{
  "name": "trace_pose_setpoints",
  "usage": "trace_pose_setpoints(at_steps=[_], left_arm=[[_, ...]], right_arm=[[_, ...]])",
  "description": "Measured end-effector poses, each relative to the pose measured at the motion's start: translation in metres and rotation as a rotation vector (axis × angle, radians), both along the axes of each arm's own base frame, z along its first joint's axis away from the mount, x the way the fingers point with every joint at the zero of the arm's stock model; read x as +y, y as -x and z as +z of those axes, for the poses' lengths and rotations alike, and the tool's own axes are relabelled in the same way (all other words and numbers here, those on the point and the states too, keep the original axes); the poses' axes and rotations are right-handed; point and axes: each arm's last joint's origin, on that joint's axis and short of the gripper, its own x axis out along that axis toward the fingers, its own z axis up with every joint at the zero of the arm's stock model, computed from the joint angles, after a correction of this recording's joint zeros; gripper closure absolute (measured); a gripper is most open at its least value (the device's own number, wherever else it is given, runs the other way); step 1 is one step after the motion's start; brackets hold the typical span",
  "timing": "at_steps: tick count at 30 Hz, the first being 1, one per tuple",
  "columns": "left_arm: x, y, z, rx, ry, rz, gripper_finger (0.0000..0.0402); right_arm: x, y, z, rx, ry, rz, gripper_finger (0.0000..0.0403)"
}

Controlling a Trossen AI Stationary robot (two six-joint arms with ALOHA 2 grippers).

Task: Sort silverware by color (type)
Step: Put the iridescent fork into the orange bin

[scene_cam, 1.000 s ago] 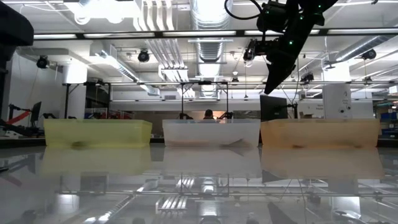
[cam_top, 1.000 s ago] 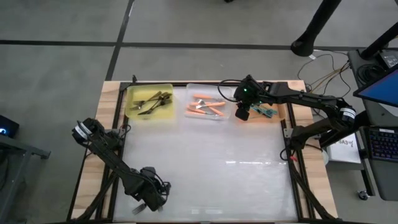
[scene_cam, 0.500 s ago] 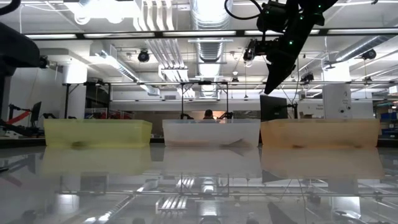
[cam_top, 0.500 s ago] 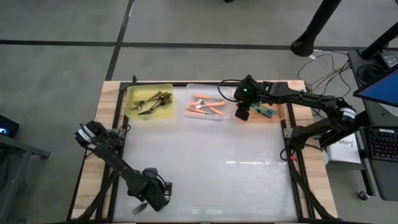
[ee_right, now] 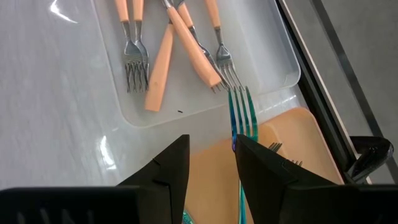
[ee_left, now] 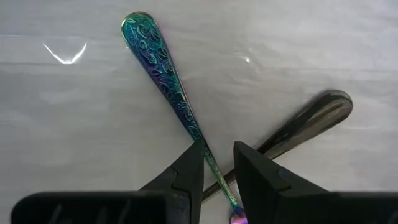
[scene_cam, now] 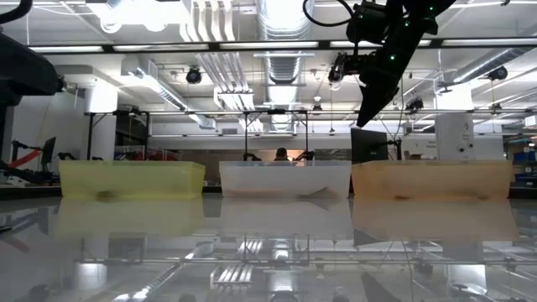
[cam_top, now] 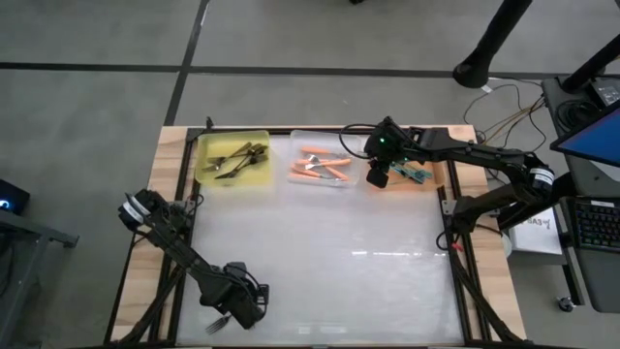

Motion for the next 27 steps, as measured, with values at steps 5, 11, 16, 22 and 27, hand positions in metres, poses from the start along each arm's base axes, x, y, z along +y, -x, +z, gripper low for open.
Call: trace_pose_setpoints(at_steps=[5, 11, 16, 22, 27], left_arm=[[-0.001, -0.002, 0.004, -0.005, 0.0, 0.002, 0.0331], [0.0, -0.001, 0.01, 0.024, -0.028, 0.002, 0.0331], [0.0, -0.001, 0.011, 0.03, -0.033, 0.002, 0.0331], [-0.003, -0.003, 0.003, 0.026, -0.027, 0.002, 0.0331], [-0.005, -0.005, -0.002, 0.038, -0.014, 0.002, 0.0331]], right_arm=[[0.0, 0.0, 0.0, 0.0, 0.0, 0.0, 0.0282], [0.0, 0.0, 0.0, 0.0, 0.0, 0.0, 0.0282], [0.0, 0.0, 0.0, 0.0, 0.0, 0.0, 0.0282], [0.0, 0.0, 0.0, 0.0, 0.0, 0.0, 0.0282], [0.0, 0.0, 0.0, 0.0, 0.0, 0.0, 0.0282]])
